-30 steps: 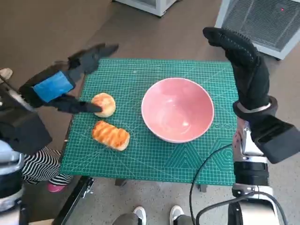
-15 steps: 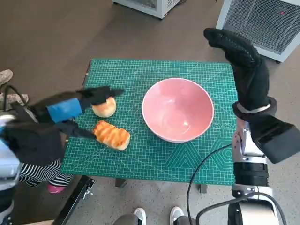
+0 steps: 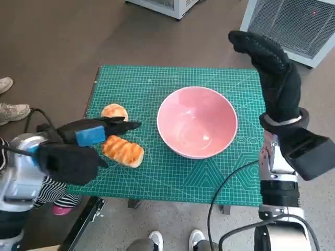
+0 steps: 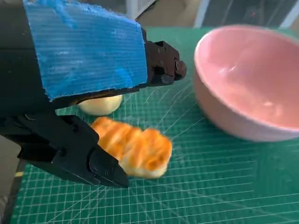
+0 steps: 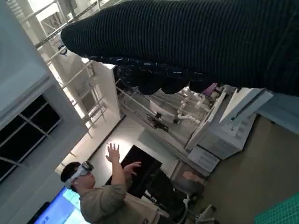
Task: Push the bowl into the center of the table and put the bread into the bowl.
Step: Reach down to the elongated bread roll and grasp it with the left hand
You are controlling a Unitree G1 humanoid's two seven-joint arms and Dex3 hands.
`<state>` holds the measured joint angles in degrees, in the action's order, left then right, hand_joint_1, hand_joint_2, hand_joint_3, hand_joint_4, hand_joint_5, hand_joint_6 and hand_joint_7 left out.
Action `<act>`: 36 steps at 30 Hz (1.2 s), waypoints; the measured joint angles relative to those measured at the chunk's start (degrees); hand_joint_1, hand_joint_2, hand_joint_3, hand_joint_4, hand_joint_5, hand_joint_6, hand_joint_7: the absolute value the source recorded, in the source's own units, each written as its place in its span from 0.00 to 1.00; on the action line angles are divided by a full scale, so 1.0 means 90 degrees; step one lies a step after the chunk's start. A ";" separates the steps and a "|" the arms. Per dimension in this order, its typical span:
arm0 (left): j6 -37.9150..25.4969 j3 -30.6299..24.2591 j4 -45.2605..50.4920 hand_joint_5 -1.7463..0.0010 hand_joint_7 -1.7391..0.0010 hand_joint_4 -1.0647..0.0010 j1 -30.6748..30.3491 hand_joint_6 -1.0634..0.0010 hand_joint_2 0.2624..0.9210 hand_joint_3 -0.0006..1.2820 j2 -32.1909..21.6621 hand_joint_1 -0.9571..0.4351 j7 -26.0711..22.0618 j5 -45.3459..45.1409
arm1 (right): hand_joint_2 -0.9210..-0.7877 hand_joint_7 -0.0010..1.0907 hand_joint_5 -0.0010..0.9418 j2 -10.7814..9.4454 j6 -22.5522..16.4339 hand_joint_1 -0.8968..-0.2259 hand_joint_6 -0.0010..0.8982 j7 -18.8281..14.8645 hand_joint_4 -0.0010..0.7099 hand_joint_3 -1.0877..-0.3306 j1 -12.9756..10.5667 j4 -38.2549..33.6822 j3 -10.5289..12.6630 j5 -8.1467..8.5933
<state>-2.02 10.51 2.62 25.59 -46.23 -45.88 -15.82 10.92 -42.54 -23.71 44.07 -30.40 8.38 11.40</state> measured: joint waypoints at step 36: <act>0.1038 0.1234 -0.3188 0.38 0.49 0.36 0.0993 0.41 0.96 0.06 0.1095 0.72 0.1625 -0.1761 | 0.00 0.51 0.01 -0.0028 0.0324 0.26 0.00 0.0000 0.24 0.47 -0.0268 0.0398 0.0015 0.0218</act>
<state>7.32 21.62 -26.07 34.53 -36.37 -31.26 -31.67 10.67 -39.63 -23.71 41.66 -26.82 8.51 13.35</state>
